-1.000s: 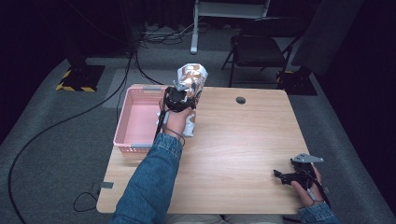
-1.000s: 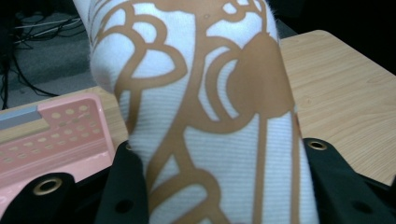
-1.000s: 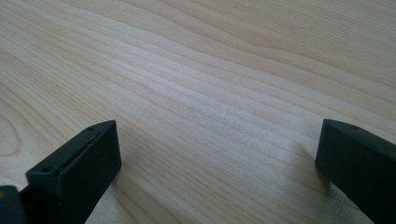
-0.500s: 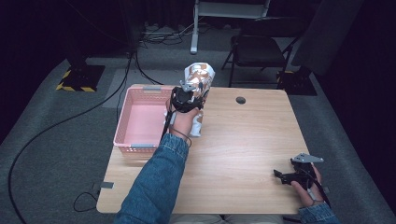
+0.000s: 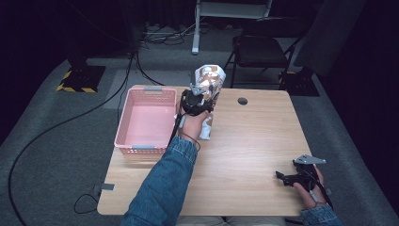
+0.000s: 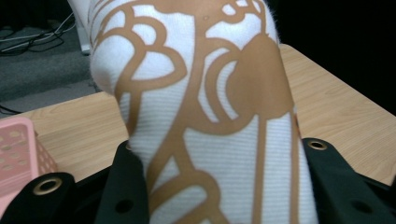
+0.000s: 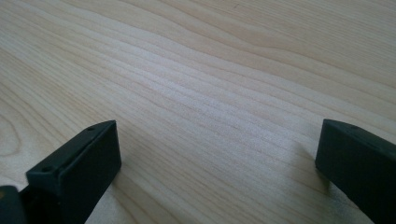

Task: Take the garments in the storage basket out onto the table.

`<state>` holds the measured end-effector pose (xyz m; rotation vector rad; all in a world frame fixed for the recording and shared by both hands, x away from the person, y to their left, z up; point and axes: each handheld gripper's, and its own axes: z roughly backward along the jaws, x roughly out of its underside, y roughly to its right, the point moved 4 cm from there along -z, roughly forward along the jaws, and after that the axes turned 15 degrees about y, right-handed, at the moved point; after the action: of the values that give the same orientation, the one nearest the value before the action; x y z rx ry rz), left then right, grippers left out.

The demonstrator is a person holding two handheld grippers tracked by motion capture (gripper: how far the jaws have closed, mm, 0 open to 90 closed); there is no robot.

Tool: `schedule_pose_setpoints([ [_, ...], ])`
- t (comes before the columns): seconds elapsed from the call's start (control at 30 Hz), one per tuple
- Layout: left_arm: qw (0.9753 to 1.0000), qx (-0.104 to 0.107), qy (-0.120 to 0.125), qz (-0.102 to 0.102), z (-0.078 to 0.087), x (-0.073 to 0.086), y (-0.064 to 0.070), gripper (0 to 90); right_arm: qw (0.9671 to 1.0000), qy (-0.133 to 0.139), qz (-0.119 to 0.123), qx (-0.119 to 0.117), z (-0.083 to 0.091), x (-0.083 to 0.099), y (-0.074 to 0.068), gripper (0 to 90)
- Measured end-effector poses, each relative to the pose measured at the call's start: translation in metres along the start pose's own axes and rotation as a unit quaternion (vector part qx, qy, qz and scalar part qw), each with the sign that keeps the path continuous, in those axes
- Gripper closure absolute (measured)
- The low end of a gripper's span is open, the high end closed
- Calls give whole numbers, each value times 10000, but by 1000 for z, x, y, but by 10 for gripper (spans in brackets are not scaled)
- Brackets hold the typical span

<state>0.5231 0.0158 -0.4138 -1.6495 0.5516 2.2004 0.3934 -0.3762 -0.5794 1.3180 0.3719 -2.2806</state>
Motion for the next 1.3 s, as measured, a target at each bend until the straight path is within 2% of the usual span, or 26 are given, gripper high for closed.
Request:
schedule_pose_setpoints([
  [0.6,9998,203,-21,-26,-21,16,27,562,10000,-2,1,-5,0,0,0,0],
  [0.97,9997,239,-95,-50,-30,26,33,562,10000,-1,6,-12,0,0,0,0],
  [1.0,9997,240,-88,40,-32,30,33,562,10000,-1,7,-14,0,0,0,0],
  [1.07,9996,227,-141,90,-35,36,33,563,10000,-1,7,-16,0,0,0,0],
  [1.3,9994,213,-266,96,-42,47,33,562,10000,-5,6,-17,0,0,0,0],
])
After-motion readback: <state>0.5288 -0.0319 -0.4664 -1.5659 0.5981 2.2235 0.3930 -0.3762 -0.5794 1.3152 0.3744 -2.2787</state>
